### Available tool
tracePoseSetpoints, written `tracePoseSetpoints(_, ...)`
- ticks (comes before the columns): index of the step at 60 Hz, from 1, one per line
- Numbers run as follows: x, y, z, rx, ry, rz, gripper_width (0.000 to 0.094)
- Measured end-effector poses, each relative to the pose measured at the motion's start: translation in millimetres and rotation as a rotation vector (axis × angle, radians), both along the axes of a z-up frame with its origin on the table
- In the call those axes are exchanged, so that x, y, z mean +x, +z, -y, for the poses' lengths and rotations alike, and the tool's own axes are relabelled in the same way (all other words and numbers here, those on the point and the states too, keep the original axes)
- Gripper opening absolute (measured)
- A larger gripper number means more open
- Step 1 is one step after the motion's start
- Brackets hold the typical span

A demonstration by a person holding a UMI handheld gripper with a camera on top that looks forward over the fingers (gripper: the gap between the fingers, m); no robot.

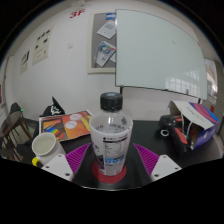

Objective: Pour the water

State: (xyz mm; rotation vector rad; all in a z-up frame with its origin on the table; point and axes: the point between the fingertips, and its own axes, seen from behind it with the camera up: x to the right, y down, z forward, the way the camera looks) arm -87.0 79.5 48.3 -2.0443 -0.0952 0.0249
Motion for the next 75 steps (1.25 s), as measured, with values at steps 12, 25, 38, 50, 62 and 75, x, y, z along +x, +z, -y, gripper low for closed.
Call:
tracePoseSetpoints(12,3,31,55,-0.024,-0.059,0.065,0.0846)
tracePoseSetpoints(25,-22,79,164,-0.026,-0.083,0.072,0.0845)
tracePoseSetpoints(38,-48,111,279,-0.016,-0.109,0.092,0.0845)
tracePoseSetpoints(50,-59,123,347,-0.009,-0.129,0.095,0.0846)
tracePoseSetpoints(62,-57,132,371,-0.010,-0.151,0.087,0.0842)
tracePoseSetpoints(75,-53,143,370,0.011,-0.159,0.092,0.0842)
